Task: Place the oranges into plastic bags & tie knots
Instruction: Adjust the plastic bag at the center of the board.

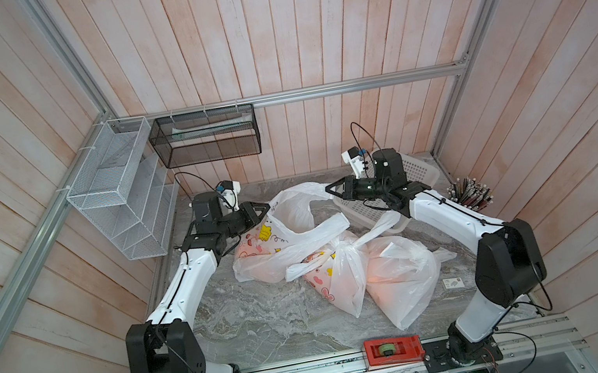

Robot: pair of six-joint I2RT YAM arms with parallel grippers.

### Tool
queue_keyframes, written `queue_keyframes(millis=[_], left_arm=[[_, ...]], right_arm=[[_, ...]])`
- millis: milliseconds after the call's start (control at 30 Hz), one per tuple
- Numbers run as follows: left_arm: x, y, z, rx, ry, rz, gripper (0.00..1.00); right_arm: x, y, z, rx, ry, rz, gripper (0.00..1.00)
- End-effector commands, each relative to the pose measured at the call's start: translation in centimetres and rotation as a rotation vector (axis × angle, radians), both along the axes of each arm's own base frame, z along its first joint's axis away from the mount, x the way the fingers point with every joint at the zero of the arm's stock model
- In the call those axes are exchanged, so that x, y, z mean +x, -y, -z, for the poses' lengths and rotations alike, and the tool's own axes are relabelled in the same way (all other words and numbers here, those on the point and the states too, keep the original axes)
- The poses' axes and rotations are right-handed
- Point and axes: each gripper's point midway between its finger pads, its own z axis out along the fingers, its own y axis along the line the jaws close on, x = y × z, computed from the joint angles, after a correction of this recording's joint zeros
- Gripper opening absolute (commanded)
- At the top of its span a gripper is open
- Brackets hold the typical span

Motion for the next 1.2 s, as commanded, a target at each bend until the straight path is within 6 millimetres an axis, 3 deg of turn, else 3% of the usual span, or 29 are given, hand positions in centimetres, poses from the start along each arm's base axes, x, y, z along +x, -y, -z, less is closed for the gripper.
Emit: queue_keyframes(millis=[0,100,167,300,533,733,967,1167], left_arm=[[-0.9,0.0,-4.7,0.077,0.195,0.022,0.42],[-2.3,0.9,-7.0,0.189,0.351,0.041,0.54],[-4.0,2.7,-8.1,0.289,0.461,0.077,0.62],[-7.4,6.9,-7.8,0.462,0.608,0.164,0.68],[-11.3,13.1,-4.6,0.669,0.694,0.225,0.71],[-13.0,16.6,-1.9,0.755,0.673,0.199,0.74],[-13.3,18.3,1.5,0.875,0.633,0.13,0.76],[-12.3,19.4,4.4,1.015,0.624,0.097,0.8]], right_arm=[[0.0,1.3,-3.2,0.059,0.061,0.052,0.0],[0.0,2.1,-3.2,0.067,0.049,0.069,0.0],[0.0,2.5,-2.9,0.062,0.043,0.074,0.0],[0.0,3.2,-2.5,0.064,0.027,0.094,0.0],[-0.1,3.4,-2.0,0.062,0.008,0.1,0.0],[-0.1,3.5,-1.9,0.059,0.007,0.104,0.0],[-0.3,3.4,-1.6,0.058,-0.001,0.097,0.0],[-0.5,3.4,-1.4,0.061,-0.006,0.093,0.0]])
